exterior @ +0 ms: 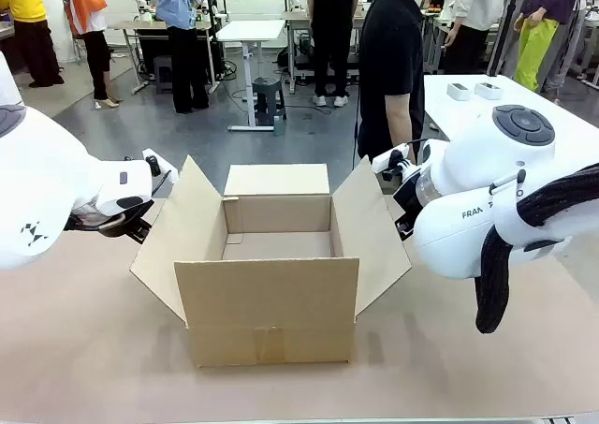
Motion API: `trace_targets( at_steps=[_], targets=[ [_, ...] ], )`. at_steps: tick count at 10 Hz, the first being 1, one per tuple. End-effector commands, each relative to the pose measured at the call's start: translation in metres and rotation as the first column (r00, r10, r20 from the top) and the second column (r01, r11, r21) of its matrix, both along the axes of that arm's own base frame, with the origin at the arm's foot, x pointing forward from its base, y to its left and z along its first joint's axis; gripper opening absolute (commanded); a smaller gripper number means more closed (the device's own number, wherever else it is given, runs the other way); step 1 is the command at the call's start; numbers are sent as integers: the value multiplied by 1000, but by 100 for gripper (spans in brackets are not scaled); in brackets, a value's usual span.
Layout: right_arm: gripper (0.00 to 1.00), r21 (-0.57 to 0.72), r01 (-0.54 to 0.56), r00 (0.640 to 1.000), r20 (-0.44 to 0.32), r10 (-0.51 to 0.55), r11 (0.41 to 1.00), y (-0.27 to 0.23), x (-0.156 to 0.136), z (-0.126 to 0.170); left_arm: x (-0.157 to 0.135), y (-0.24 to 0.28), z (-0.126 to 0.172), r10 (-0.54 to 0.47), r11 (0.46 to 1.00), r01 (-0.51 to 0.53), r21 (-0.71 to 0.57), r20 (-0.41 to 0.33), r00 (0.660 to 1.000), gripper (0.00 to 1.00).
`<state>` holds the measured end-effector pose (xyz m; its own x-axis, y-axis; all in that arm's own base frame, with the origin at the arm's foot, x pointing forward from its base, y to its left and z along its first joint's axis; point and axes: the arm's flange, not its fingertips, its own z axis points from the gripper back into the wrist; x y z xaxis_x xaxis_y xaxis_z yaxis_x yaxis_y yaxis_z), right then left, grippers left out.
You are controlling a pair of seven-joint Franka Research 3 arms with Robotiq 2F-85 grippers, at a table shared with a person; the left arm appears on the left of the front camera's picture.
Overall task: Wrap the clocks to prevent damage.
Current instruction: Open the side flaps of the Package Box.
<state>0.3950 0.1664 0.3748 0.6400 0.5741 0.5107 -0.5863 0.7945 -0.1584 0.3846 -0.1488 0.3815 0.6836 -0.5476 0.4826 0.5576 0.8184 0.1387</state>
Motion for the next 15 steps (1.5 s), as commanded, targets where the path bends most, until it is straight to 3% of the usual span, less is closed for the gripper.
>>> trace_targets(
  at_steps=[1, 15],
  targets=[
    [100, 0, 0, 1000, 0, 0, 1000, 0, 0, 0, 19, -1, -11, 10, 1000, -10, -10, 12, 1000, 100],
    [100, 0, 0, 1000, 0, 0, 1000, 0, 0, 0, 16, -3, -12, 7, 1000, -7, -4, 3, 1000, 100]
  ],
)
